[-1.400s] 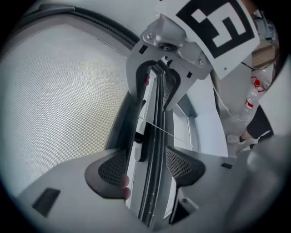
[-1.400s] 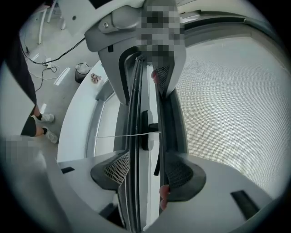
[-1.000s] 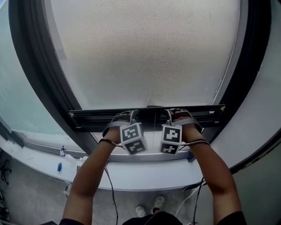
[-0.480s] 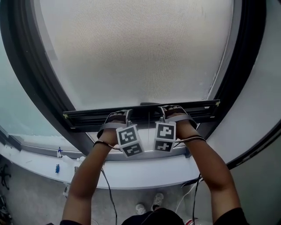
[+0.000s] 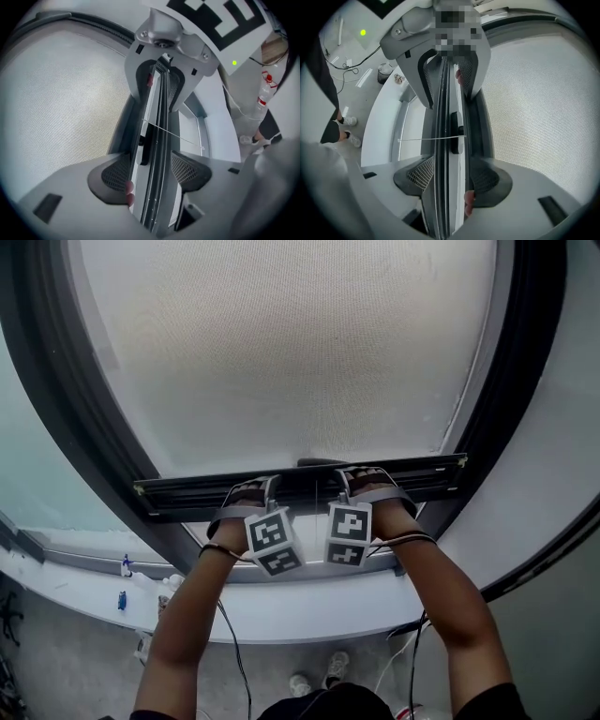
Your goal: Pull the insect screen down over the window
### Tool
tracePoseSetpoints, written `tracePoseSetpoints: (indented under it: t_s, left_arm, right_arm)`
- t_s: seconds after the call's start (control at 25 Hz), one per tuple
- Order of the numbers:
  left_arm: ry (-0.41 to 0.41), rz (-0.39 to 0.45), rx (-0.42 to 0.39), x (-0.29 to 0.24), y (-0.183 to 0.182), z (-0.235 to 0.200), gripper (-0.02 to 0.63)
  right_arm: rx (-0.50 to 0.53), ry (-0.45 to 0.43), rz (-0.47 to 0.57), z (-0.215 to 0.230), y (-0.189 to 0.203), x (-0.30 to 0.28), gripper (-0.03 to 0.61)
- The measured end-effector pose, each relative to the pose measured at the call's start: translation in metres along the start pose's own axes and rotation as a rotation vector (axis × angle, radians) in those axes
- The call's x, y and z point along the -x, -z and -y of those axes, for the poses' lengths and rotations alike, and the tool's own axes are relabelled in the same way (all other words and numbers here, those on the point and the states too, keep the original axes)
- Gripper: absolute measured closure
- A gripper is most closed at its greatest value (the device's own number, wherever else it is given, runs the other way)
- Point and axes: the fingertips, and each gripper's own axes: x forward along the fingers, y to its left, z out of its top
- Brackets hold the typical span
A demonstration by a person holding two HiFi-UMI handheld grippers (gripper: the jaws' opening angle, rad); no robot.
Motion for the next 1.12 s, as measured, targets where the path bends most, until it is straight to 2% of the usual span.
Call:
tracePoseSetpoints:
  t_s: [0.2, 0.32, 0.56, 0.72, 1.04, 1.12]
  left_arm:
    - [-0.002, -0.010, -0.010, -0.002, 0.002, 0.002, 0.336]
    - [0.012, -0.003, 0.010, -0.005, 0.004, 0.007, 0.336]
    - [0.057, -0.013, 0.012, -0.023, 0.013, 0.035, 0.336]
    - [0.039, -0.009, 0.023, -0.033, 0.017, 0.046, 0.336]
    - [0.042, -0.071, -0.009, -0.044, 0.024, 0.055, 0.336]
    - [0.033, -0.058, 0.006, -0.046, 0.023, 0.055, 0.336]
  right_arm:
    - [-0.008, 0.009, -0.010, -0.002, 0.000, -0.003, 0.333]
    - [-0.014, 0.001, -0.006, -0.008, -0.002, -0.006, 0.333]
    - [-0.016, -0.042, -0.011, -0.036, 0.001, -0.024, 0.333]
    - [-0.028, -0.029, -0.009, -0.047, 0.001, -0.035, 0.333]
    - [-0.011, -0.035, -0.032, -0.056, 0.005, -0.047, 0.331]
    - [-0.010, -0.038, -0.035, -0.056, 0.005, -0.048, 0.331]
